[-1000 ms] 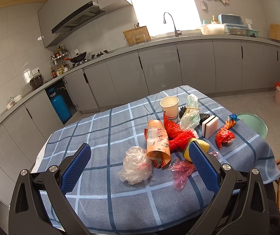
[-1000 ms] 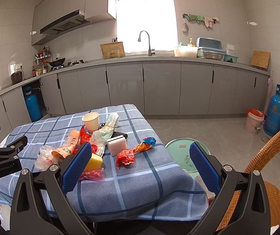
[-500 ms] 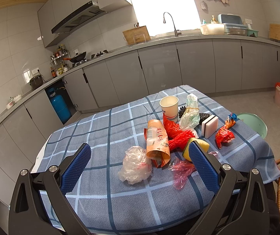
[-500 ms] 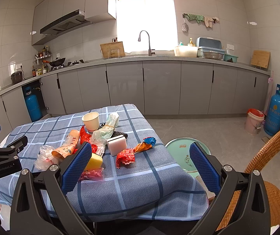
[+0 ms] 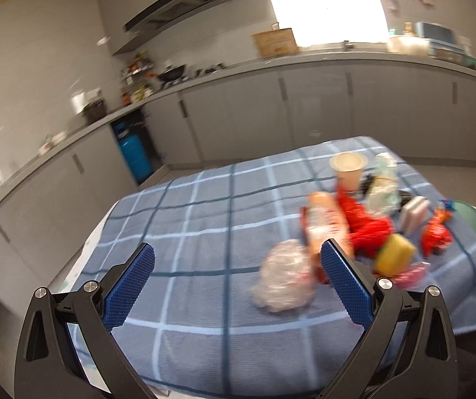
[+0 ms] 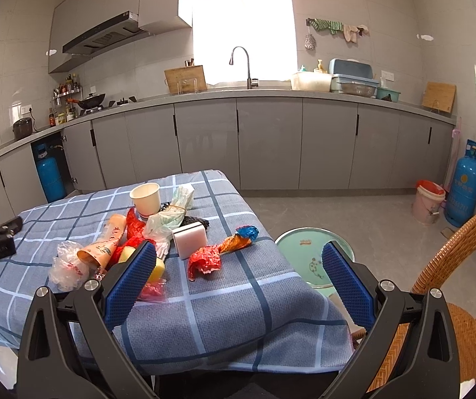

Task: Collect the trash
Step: 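Reach the left gripper to the clear plastic bag and close on it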

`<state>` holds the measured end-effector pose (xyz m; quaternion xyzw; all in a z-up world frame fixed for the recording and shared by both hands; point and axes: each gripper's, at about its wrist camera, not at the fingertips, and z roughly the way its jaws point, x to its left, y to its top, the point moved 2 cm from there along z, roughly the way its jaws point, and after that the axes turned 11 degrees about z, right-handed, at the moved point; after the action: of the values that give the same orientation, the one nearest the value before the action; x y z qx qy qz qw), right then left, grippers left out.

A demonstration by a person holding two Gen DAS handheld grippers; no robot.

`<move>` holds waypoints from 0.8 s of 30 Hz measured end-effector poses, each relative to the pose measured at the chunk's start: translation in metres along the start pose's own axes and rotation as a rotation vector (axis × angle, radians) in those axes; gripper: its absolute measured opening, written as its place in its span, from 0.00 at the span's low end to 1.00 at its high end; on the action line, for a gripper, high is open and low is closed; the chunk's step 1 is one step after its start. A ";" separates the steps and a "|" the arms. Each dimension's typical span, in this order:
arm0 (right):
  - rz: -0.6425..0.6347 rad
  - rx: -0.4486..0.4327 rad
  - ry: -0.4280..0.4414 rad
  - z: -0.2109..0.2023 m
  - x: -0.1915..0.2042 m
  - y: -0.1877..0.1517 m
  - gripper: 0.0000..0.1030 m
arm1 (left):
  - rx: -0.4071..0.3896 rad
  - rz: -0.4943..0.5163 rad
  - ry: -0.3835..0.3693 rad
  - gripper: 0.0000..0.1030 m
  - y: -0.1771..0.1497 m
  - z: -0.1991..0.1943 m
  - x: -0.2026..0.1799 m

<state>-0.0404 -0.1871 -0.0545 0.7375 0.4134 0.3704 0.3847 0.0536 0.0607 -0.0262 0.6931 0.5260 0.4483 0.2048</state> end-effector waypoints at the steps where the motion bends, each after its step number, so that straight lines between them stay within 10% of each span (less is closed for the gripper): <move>1: 0.001 0.007 -0.003 0.002 0.000 -0.002 0.95 | 0.023 -0.015 0.021 0.95 -0.005 0.008 0.008; 24: -0.034 0.079 -0.028 0.029 -0.004 -0.023 0.95 | 0.116 0.096 -0.100 0.95 -0.037 0.098 -0.053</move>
<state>-0.0247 -0.1894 -0.0878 0.7503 0.4346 0.3367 0.3672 0.1136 0.0445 -0.1258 0.7496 0.5063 0.3915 0.1686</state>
